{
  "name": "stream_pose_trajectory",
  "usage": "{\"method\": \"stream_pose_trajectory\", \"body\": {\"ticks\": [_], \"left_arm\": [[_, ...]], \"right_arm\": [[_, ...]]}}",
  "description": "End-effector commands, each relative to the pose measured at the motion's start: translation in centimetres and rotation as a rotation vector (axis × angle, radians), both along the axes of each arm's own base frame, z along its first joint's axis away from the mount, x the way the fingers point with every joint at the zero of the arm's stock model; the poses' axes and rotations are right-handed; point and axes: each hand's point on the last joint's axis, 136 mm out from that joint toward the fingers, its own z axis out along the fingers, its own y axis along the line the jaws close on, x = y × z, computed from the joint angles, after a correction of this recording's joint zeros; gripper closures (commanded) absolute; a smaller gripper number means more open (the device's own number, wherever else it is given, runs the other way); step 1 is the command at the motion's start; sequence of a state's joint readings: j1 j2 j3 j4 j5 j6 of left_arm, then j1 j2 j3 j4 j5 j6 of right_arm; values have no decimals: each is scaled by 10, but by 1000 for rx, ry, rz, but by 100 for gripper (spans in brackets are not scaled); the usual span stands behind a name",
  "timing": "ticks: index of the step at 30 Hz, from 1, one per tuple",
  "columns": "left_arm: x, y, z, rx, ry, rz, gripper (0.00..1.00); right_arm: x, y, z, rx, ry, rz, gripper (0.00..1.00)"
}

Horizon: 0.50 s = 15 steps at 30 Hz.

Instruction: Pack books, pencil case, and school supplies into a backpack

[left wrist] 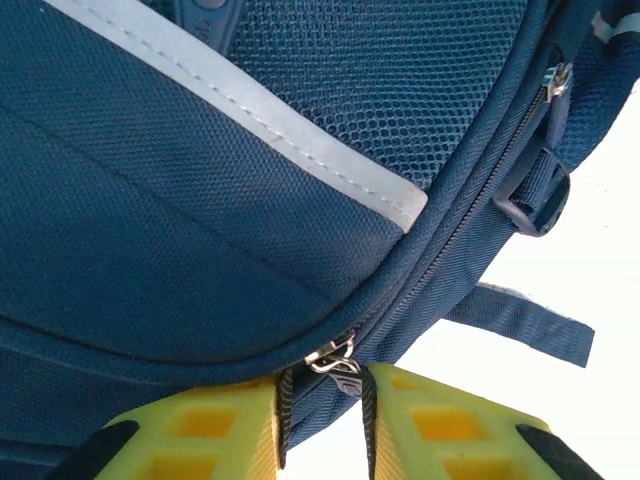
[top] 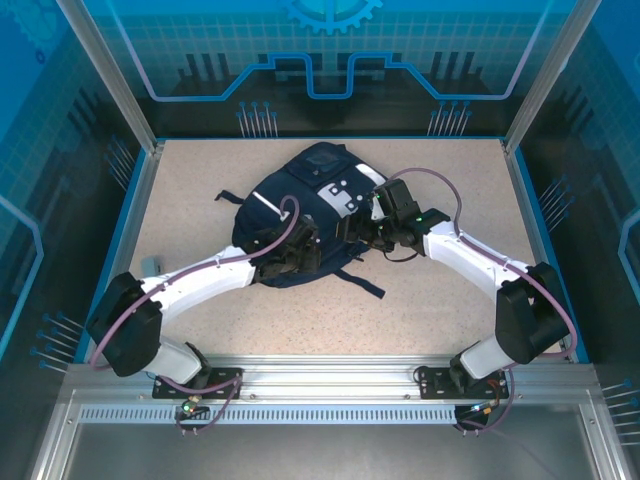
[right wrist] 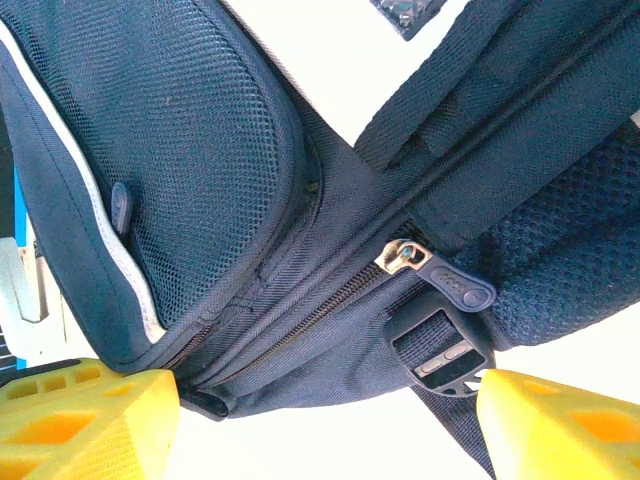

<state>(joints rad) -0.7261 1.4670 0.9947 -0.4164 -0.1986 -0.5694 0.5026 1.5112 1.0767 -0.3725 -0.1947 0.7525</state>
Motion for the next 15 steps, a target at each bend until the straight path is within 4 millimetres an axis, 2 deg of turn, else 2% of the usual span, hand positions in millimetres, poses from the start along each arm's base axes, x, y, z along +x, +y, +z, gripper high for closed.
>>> {"method": "stream_pose_trajectory", "body": {"ticks": [1, 6, 11, 15], "left_arm": [[5, 5, 4, 32, -12, 34, 68], [5, 9, 9, 3, -11, 116, 52], [3, 22, 3, 94, -3, 217, 55], [3, 18, 5, 130, -1, 218, 57]], "right_arm": [[4, 0, 4, 27, -6, -3, 21], [4, 0, 2, 22, 0, 0, 21], [5, 1, 1, 24, 2, 0, 21], [4, 1, 2, 21, 2, 2, 21]]}}
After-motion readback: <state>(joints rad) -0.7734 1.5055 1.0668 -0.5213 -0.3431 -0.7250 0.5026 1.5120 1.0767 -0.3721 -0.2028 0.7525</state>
